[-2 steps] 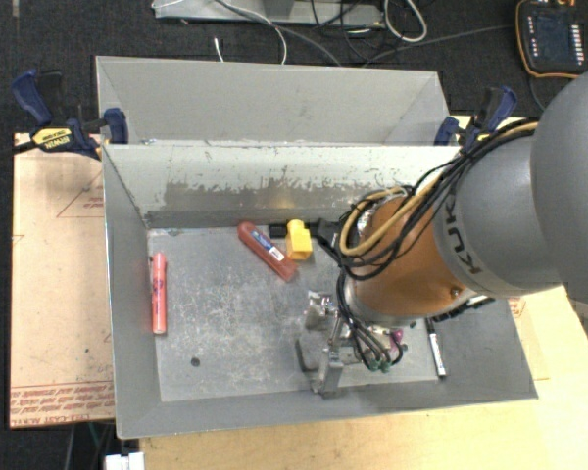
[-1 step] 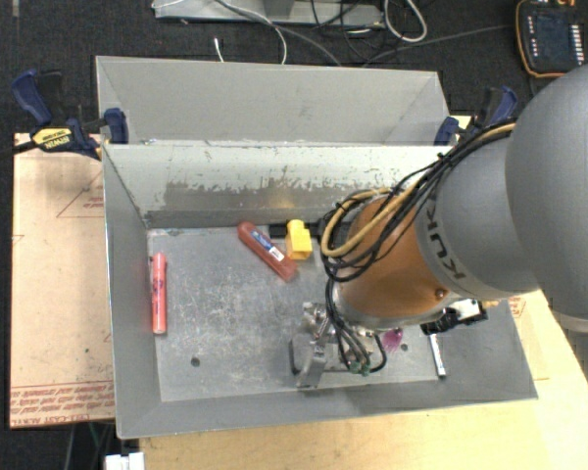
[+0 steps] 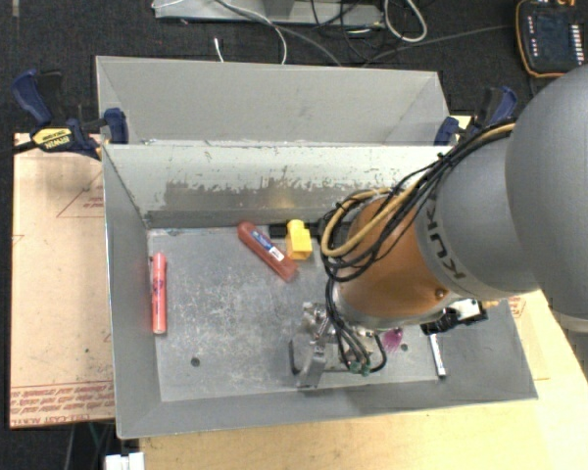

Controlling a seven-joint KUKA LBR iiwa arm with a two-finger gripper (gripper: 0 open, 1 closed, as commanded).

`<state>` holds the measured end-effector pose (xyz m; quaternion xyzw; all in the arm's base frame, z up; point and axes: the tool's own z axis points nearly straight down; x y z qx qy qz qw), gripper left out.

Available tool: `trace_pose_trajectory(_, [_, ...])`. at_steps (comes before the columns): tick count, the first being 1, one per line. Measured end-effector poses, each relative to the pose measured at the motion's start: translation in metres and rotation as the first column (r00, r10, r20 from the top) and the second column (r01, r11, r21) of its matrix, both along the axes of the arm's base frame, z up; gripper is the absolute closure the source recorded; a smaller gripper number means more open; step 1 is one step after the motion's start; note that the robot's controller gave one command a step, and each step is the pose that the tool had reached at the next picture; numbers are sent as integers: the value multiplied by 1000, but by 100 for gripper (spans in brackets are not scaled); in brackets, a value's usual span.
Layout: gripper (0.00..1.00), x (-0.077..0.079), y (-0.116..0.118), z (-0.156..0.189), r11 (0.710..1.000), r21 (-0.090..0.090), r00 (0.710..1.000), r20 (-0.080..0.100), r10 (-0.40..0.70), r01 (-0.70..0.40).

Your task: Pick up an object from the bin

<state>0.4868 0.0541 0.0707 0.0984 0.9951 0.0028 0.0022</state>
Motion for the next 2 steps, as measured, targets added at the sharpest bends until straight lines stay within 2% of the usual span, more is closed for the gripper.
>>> trace_pose_trajectory(1, [100, 0, 0, 4, 1000, 0, 1000, -1, 0, 0])
trace_pose_trajectory(2, [100, -1, 0, 27, 1000, 1, 1000, -2, 0, 0])
